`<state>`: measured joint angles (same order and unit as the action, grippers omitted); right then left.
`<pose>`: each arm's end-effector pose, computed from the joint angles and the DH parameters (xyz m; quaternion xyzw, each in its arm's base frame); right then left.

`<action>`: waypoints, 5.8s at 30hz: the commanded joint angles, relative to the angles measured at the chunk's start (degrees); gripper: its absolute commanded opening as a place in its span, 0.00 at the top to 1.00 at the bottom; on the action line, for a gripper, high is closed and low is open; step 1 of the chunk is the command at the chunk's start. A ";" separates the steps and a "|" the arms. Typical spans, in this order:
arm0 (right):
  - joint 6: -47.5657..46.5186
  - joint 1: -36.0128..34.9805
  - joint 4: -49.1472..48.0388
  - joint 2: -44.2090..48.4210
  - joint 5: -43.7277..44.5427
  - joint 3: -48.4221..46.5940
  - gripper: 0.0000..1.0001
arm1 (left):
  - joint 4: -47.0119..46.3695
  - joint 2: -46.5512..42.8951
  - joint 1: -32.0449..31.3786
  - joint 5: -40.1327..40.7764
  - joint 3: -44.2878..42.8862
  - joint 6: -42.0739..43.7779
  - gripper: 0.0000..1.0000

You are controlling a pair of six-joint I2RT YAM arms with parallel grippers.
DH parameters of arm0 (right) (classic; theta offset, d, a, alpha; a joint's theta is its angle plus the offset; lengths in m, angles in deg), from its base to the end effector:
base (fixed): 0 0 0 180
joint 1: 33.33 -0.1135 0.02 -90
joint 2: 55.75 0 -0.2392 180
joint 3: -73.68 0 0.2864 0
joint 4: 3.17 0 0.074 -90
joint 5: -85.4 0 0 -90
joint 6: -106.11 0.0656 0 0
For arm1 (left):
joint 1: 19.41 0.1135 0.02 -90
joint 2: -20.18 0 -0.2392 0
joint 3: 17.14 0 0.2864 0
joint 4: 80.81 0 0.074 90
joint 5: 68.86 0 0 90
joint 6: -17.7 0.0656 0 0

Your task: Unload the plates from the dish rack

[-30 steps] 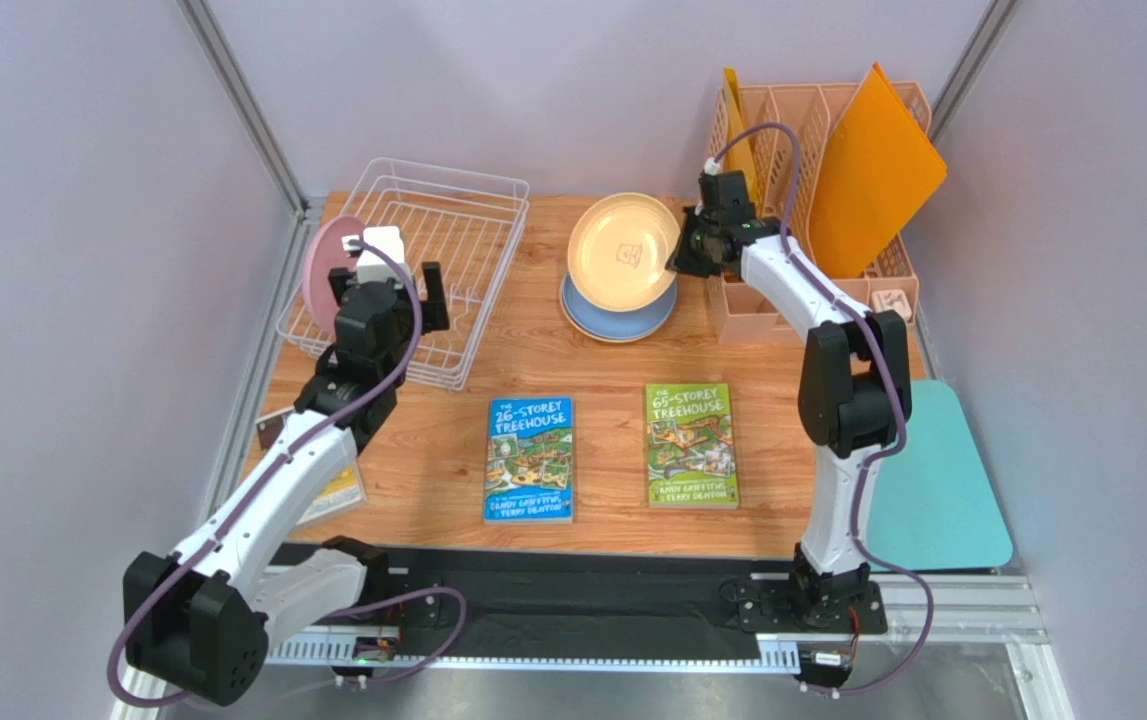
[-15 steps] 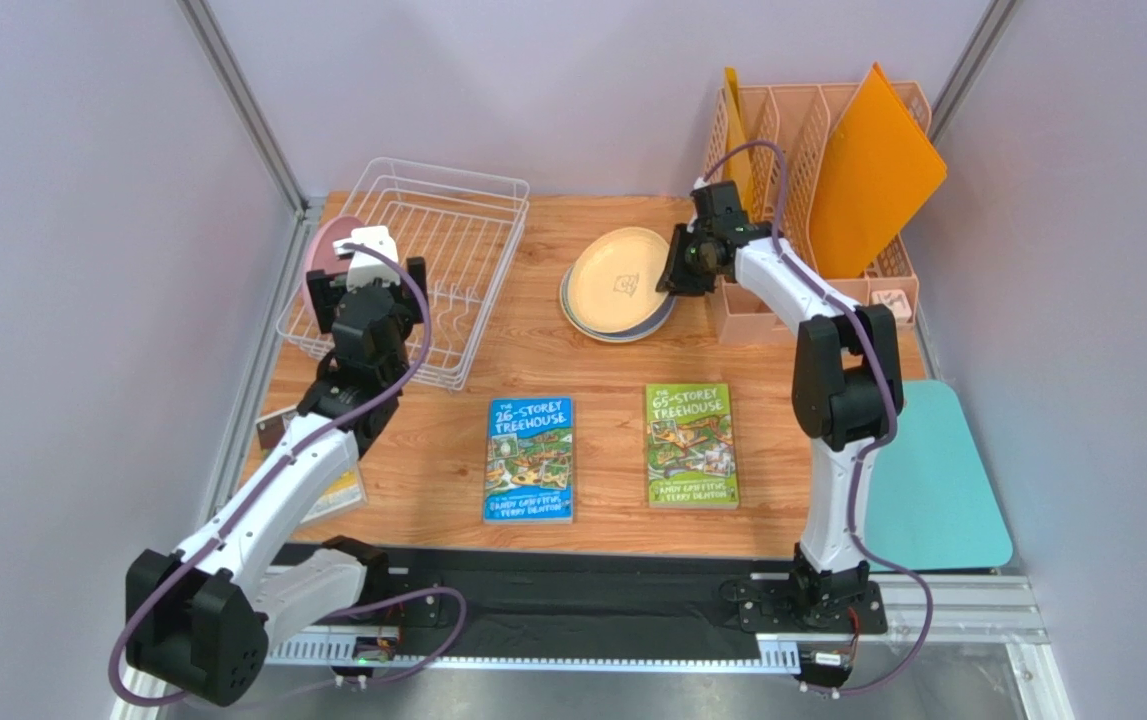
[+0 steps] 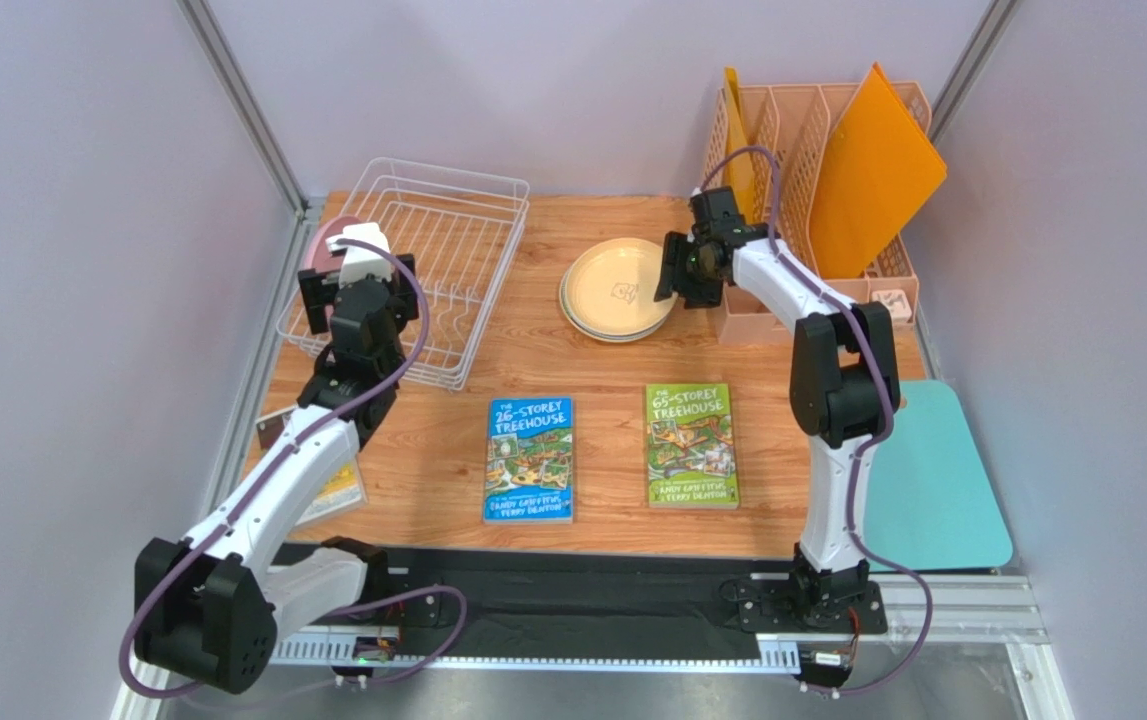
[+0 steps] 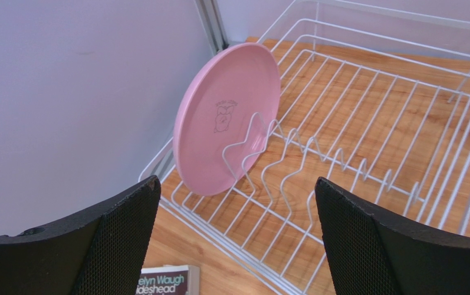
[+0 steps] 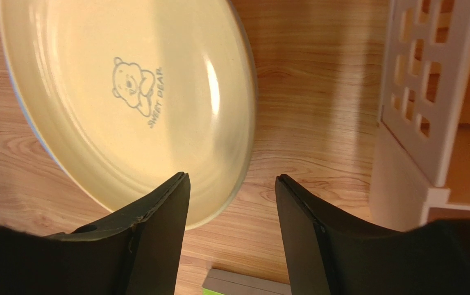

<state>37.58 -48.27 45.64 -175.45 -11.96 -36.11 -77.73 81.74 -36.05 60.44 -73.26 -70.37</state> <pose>0.4740 0.1352 0.1531 0.0375 0.9604 0.1428 0.2363 0.3133 -0.0503 0.2782 -0.1015 0.7396 0.1740 0.6422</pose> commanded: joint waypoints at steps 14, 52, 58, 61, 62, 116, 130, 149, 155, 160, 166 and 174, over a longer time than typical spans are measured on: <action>-6.09 -6.24 0.73 14.31 11.66 5.48 0.41 | -8.82 12.88 16.29 -4.40 -6.94 1.15 0.01; -4.07 -6.68 -1.73 14.23 9.11 9.36 0.41 | -20.78 16.31 21.05 -13.76 -3.17 -2.74 1.00; -4.34 -6.95 -1.64 15.02 9.38 9.54 0.41 | -21.92 16.84 17.17 -4.70 -2.81 0.34 1.00; -4.34 -6.86 -1.46 15.02 9.73 9.62 0.41 | -22.36 18.15 16.91 -2.50 -2.90 2.01 1.00; -4.25 -6.94 -1.46 14.93 9.73 9.62 0.41 | -22.80 19.03 15.34 -1.53 -2.99 2.46 1.00; 1.55 -13.80 -23.44 27.51 -10.92 21.32 0.40 | 11.57 5.15 2.94 -49.59 -8.26 -34.10 1.00; 0.94 -14.33 -21.86 23.28 -7.51 18.94 1.00 | 11.65 7.17 -0.14 -48.28 -8.70 -33.49 1.00; 0.67 -2.47 -5.69 3.69 6.65 -5.04 0.98 | 9.28 1.12 -0.14 -33.34 -1.77 -19.61 0.10; 0.67 -1.67 -4.54 1.31 6.83 -6.20 0.96 | 7.17 -1.53 -0.14 -28.94 0.79 -16.53 0.03; 0.59 -1.67 -4.10 0.43 5.16 -5.85 0.89 | 7.17 -1.62 -0.14 -28.67 0.79 -16.79 0.01; 0.15 -1.67 -3.92 1.57 1.65 -3.30 0.75 | 7.61 -1.62 -0.14 -29.03 1.05 -17.14 0.01; -1.52 -2.46 -1.47 6.31 2.05 1.00 0.56 | 8.66 -1.71 -0.14 -29.55 0.26 -16.88 0.01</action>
<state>37.38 -49.71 43.08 -174.45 -10.28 -37.18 -68.11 81.19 -35.94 30.92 -72.39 -88.45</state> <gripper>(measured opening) 0.396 0.992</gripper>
